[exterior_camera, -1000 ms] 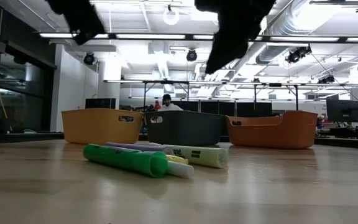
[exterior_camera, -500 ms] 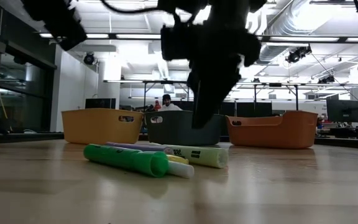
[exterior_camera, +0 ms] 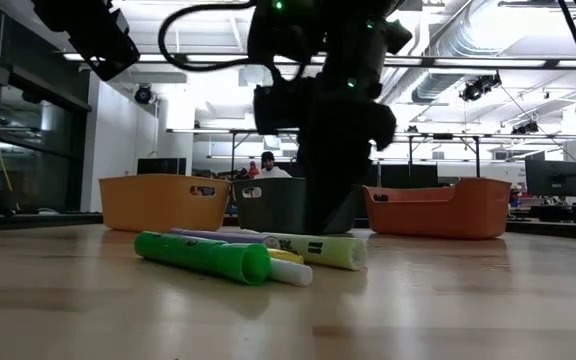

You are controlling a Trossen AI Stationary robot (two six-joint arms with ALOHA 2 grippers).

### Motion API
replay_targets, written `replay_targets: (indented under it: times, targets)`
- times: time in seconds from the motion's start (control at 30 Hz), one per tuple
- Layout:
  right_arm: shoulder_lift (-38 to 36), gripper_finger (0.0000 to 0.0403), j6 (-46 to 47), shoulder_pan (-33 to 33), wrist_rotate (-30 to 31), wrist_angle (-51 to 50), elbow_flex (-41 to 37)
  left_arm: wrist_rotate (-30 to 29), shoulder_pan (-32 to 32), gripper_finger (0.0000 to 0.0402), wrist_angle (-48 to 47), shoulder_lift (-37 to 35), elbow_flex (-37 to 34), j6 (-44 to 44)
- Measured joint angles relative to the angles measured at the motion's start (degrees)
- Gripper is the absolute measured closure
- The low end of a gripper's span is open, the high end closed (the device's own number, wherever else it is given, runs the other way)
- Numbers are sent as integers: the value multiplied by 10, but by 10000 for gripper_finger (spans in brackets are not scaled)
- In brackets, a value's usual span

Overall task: Pick & Place Markers
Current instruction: Put the top orange pen into the yellow bin

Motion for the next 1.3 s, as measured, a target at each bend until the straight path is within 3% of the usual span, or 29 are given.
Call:
replay_targets:
  times: [0.3,0.83,1.1,1.23,1.3]
  targets:
    - [4,222,-61,-1,1,9,0,0,0,356,-1,0,0,0]
    - [36,242,-61,6,-19,24,3,2,0,356,-1,0,1,10]
    - [42,318,-55,6,-17,16,3,2,0,356,-2,0,1,12]
    - [43,374,-22,2,-18,10,2,2,0,356,-2,0,1,12]
    - [43,381,5,2,-19,9,2,2,0,356,-2,0,1,11]
